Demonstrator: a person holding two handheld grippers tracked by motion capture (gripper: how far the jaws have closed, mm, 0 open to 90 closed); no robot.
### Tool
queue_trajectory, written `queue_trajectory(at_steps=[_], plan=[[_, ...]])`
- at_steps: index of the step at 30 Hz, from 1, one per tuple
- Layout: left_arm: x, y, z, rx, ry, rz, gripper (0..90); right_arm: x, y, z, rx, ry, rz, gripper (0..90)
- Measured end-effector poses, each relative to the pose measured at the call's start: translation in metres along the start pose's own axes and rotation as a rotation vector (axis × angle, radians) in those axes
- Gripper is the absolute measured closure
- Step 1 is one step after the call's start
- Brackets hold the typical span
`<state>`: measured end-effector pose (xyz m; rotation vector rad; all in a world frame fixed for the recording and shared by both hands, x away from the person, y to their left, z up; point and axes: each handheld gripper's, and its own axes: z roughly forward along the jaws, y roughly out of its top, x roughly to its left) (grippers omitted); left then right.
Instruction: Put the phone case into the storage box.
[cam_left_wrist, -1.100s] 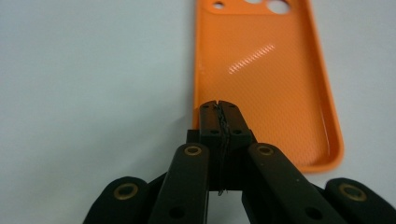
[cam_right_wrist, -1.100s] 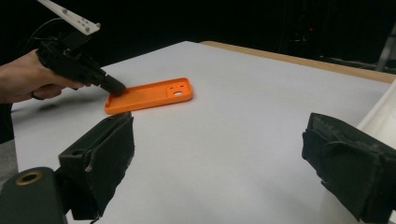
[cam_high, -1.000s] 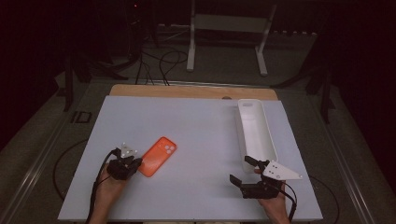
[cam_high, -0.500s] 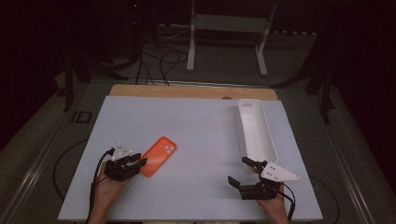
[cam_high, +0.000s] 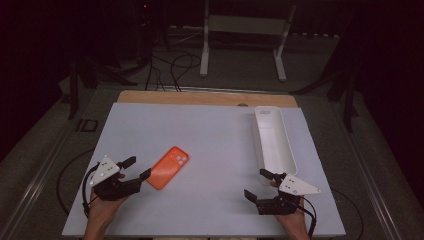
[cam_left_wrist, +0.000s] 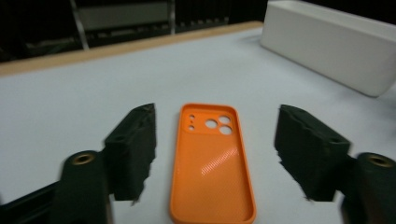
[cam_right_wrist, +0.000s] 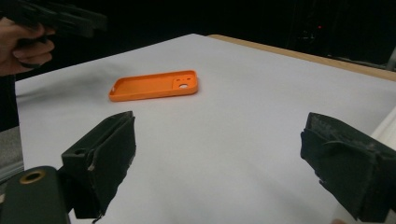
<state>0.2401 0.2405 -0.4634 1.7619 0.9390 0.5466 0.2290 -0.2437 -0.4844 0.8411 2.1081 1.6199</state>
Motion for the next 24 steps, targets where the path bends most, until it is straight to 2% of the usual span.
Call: queue_trajectory(at_steps=[5,9,12,16,24], plan=[[-0.001,-0.002,-0.012,-0.008,0.007,0.025,14.7,0.000,0.000,-0.001,-0.003,-0.009,0.001,10.1],[0.002,-0.005,-0.017,-0.005,0.005,0.019,7.6,0.000,0.000,-0.002,-0.010,-0.013,0.001,10.2],[0.005,-0.005,-0.016,0.034,-0.002,0.024,0.9,0.001,0.000,-0.002,-0.013,-0.015,0.002,10.1],[0.005,-0.006,-0.015,0.050,0.004,0.021,0.1,0.001,0.000,-0.002,-0.016,-0.018,0.001,10.1],[0.002,-0.004,-0.009,0.104,0.017,0.052,0.1,0.001,-0.001,-0.003,-0.016,-0.023,-0.003,10.1]])
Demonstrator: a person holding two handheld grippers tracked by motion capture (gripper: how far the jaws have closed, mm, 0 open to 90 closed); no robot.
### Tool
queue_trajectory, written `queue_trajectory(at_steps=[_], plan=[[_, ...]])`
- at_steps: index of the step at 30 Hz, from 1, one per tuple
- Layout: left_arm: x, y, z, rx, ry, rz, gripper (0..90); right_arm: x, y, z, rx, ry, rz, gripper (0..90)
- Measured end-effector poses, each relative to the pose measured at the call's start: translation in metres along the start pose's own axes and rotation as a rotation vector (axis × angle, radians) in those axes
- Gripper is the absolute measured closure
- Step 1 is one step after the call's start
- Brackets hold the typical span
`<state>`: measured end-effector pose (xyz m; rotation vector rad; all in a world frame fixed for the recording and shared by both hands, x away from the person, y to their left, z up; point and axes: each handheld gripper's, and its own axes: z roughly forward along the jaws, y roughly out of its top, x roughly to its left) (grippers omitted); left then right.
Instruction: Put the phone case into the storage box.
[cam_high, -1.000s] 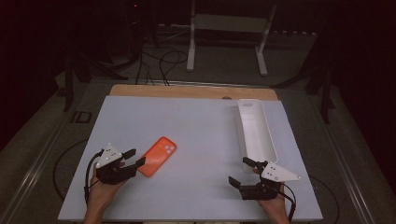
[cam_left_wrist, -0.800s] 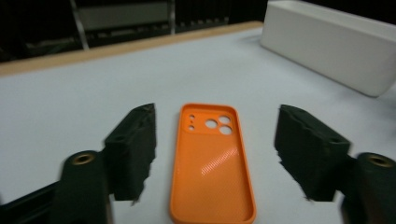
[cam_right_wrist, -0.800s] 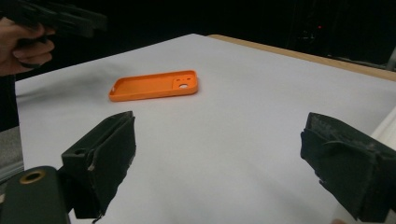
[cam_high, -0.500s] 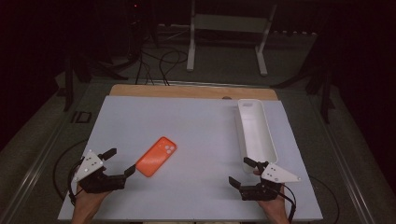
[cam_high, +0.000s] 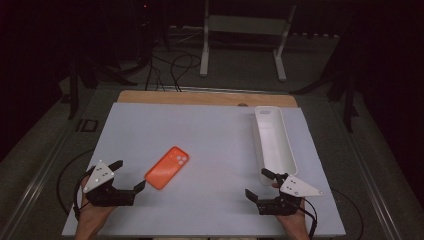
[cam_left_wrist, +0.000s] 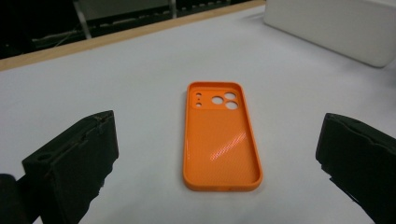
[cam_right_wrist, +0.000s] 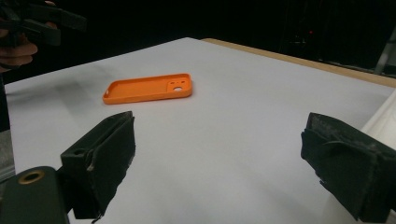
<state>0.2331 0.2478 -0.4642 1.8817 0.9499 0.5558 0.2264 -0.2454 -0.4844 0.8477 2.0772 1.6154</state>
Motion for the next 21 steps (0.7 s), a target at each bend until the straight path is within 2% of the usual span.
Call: queue_trajectory(at_steps=[4,5,8,10,17,21], plan=[[-0.002,0.001,0.004,0.033,0.007,0.012,0.1,0.000,0.000,-0.001,-0.001,-0.006,0.001,10.1],[-0.004,0.002,0.008,0.061,0.015,0.019,0.1,0.000,0.000,-0.001,-0.002,-0.009,0.000,10.1],[-0.006,0.003,0.014,0.103,0.018,0.031,0.0,0.000,0.001,-0.002,-0.006,-0.011,0.001,10.1],[-0.006,0.003,0.016,0.113,0.017,0.033,0.1,0.000,0.001,-0.002,-0.005,-0.017,0.000,10.1],[-0.007,0.013,0.031,0.201,0.005,0.035,0.0,0.002,0.001,-0.002,-0.008,-0.026,-0.001,10.1],[-0.007,0.016,0.036,0.236,0.007,0.045,0.0,0.002,0.001,-0.002,-0.008,-0.030,-0.001,10.1]])
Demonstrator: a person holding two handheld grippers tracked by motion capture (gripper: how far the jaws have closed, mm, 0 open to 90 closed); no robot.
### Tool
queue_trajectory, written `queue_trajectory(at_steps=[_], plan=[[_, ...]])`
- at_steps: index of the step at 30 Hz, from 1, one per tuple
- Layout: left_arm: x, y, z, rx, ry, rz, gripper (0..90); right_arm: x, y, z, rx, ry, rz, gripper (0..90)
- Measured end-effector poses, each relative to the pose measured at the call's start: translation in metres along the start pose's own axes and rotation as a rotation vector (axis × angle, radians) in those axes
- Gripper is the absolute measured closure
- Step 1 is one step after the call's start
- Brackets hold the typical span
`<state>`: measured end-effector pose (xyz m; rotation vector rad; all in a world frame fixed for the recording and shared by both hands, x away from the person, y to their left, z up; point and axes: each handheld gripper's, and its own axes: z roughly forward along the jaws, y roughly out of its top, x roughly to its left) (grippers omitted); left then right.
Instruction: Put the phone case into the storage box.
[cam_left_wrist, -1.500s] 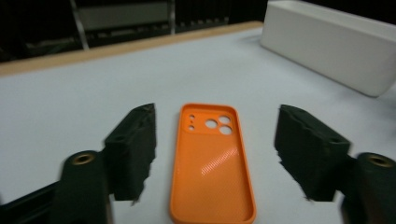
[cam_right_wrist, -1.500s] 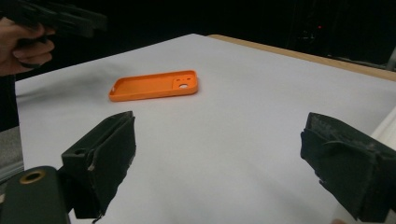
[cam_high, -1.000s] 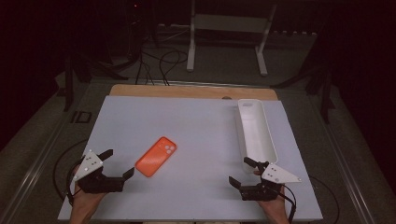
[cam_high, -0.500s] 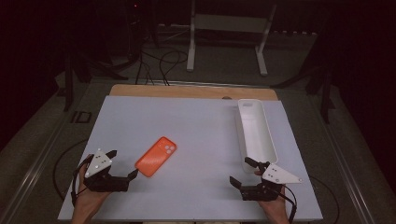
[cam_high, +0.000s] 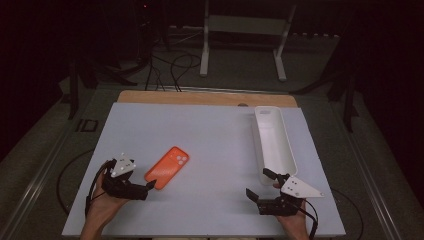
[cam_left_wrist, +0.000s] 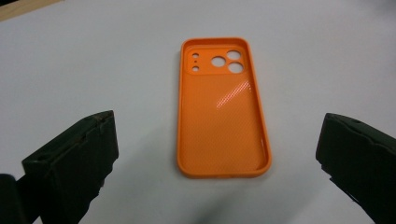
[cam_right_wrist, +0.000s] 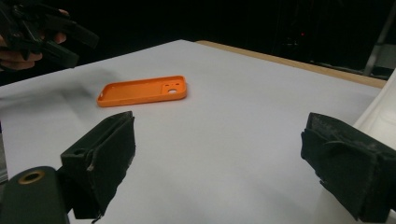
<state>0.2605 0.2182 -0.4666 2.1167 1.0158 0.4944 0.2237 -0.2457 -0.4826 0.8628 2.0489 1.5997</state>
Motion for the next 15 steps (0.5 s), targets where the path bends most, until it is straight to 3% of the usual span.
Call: queue_trajectory(at_steps=[15], plan=[[0.001,0.012,0.029,0.111,-0.015,0.016,0.0,-0.002,0.000,-0.003,-0.006,-0.008,0.004,10.1]])
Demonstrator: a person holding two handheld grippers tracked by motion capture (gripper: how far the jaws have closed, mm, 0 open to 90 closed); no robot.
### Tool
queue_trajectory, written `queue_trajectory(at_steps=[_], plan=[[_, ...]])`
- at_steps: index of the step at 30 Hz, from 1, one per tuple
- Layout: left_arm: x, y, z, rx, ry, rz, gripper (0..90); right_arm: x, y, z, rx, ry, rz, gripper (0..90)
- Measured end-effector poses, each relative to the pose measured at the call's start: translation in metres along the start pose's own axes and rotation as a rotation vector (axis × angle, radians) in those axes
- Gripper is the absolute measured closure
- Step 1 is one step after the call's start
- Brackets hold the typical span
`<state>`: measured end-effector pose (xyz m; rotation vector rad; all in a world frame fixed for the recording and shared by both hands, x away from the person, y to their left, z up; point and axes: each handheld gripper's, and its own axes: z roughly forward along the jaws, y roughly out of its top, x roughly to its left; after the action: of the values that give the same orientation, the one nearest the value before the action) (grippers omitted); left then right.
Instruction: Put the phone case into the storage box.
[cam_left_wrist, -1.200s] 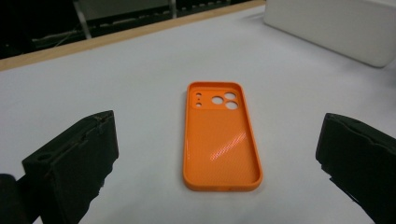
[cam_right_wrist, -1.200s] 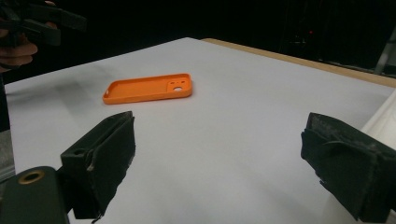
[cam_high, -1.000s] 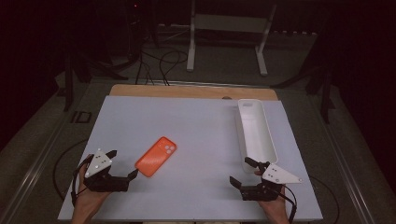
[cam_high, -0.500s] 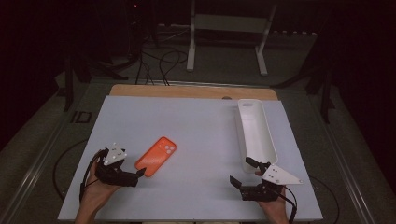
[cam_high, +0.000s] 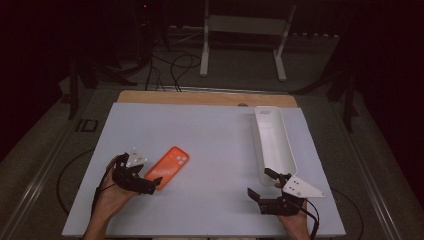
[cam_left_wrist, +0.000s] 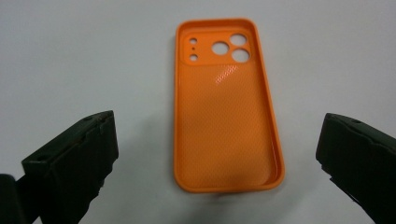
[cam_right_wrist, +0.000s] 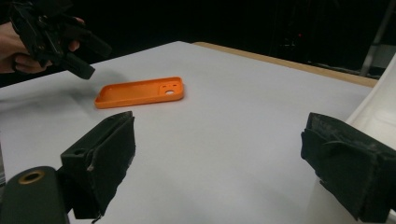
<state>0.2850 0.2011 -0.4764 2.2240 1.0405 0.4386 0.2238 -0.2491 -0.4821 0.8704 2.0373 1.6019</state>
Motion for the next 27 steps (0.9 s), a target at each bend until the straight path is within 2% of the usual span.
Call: queue_trajectory(at_steps=[13,27], plan=[[0.000,0.004,0.017,0.067,0.007,0.011,0.0,-0.001,-0.001,0.000,0.004,-0.003,0.001,10.1],[-0.002,0.004,0.032,0.121,-0.013,0.015,0.0,-0.002,-0.001,-0.001,0.004,-0.008,0.003,10.1]])
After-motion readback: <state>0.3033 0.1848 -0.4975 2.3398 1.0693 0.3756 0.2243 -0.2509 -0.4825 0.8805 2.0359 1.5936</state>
